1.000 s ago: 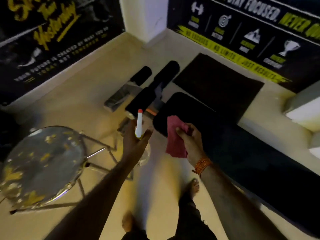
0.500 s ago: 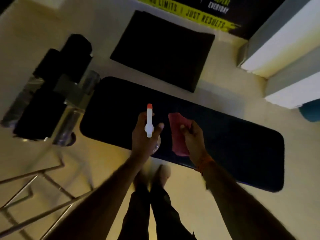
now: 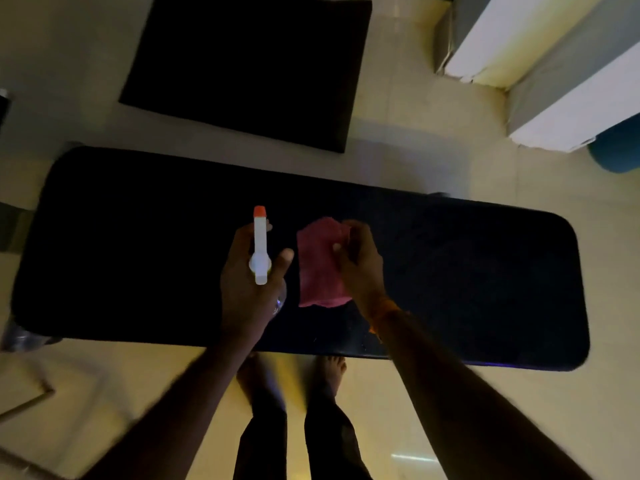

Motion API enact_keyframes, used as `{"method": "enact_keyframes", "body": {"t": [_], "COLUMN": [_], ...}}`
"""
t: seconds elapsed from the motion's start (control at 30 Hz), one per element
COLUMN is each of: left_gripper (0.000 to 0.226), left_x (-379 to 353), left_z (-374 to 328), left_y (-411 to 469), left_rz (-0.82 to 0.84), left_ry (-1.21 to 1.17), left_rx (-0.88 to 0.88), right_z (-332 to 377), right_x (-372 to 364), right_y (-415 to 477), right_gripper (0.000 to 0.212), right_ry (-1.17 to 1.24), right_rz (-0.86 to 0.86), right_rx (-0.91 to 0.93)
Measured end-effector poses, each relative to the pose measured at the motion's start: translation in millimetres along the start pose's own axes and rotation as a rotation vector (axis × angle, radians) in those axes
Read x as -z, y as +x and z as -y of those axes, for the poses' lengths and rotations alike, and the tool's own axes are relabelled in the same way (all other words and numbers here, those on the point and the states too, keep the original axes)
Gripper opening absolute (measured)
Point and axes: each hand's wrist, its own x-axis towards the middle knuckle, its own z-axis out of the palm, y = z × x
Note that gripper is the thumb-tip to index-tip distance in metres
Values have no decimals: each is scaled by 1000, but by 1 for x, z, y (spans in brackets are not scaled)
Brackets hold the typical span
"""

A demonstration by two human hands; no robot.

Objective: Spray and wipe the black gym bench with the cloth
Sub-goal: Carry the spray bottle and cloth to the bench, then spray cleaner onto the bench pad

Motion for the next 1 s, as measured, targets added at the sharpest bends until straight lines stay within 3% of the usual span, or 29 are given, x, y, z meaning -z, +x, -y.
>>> {"method": "enact_keyframes", "body": {"t": [0.1,0.2,0.23,0.3,0.37,0.6,0.77,1.0], "left_gripper": [50,50,51,51,48,47,54,36], "left_x": [-11,-17,-18,-18,-17,-8,23,90], "left_z": [16,32,35,37,36,35,49,93], "left_y": [-3,-7,-7,-8,-9,-10,-16,-8], "left_rz": [-1,21,30,43,45,-8,-107,-337], "left_ry": [18,37,37,33,45,34,-9,-31], "left_rx": [-9,27,45,60,50,94,141,191], "right_z": [-33,-56,-63,-74,-74,-59,-26,41], "right_x": [-3,-8,-9,-8,-10,-12,-45,-162], "right_y": [21,20,17,11,8,4,6,24], "right_gripper": [65,31,30,53,66,68,74,77], "right_ry": [-267,-454,-471,-660,-825,-935,-1034,-976], "right_rz": [58,57,22,63,98,102,250,513], "right_rx": [-9,63,93,195,147,63,251,491]}}
